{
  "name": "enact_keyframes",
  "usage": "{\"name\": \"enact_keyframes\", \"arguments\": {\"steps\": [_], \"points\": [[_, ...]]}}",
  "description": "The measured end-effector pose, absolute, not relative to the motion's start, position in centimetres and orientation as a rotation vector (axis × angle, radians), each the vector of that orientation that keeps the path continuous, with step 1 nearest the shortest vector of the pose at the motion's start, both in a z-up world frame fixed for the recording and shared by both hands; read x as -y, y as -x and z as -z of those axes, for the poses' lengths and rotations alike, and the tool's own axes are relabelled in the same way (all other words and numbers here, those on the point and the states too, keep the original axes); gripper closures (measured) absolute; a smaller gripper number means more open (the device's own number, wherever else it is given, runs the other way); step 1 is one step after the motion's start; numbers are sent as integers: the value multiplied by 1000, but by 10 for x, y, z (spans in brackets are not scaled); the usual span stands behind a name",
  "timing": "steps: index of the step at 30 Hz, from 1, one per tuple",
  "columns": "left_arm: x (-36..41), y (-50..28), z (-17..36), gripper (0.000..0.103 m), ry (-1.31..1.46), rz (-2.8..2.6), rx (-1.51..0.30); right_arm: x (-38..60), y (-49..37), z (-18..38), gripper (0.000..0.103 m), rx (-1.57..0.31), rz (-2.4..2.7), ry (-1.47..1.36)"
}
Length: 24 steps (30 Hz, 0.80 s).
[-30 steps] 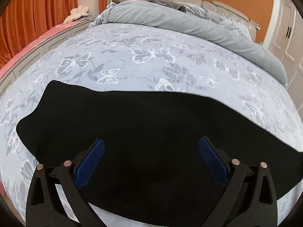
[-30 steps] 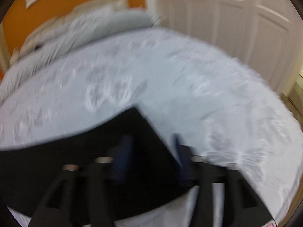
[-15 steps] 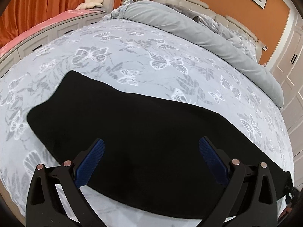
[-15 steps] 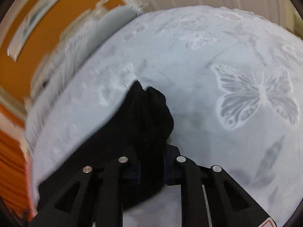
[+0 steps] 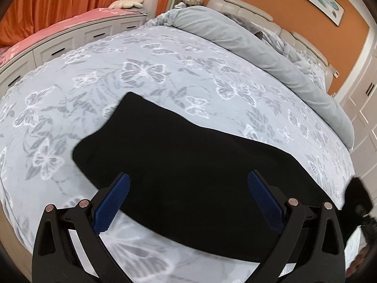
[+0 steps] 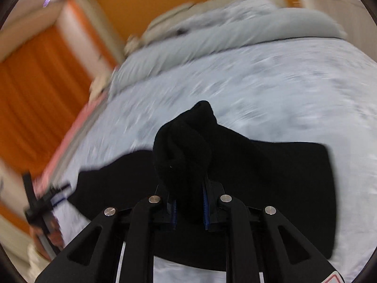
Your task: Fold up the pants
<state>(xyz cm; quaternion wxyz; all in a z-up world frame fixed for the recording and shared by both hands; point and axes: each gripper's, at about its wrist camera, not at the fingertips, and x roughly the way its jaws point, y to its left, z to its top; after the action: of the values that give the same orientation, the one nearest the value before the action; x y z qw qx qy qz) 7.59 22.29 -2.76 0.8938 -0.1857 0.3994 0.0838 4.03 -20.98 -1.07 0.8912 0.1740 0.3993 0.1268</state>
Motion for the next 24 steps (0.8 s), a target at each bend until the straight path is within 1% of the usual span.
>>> {"name": "enact_keyframes", "arguments": {"steps": [5, 12, 15, 18, 19, 20, 21, 24], "points": [[-249, -65, 27, 5, 392, -198, -822, 132, -62, 41, 87, -919, -316, -206], [-281, -55, 31, 5, 394, -217, -832, 89, -62, 76, 86, -986, -300, -57], [-286, -53, 33, 5, 403, -216, -834, 79, -57, 82, 82, -981, -291, -3], [-284, -52, 32, 5, 411, -203, -834, 72, -53, 82, 74, -960, -285, 59], [-281, -53, 32, 5, 409, -193, -838, 70, -52, 82, 74, -959, -285, 70], [-278, -54, 32, 5, 403, -181, -845, 66, -52, 82, 78, -953, -275, 99], [-270, -55, 33, 5, 382, -164, -854, 64, -51, 81, 84, -945, -270, 110], [-248, -58, 33, 5, 308, -138, -863, 61, -47, 65, 85, -905, -286, 69]]}}
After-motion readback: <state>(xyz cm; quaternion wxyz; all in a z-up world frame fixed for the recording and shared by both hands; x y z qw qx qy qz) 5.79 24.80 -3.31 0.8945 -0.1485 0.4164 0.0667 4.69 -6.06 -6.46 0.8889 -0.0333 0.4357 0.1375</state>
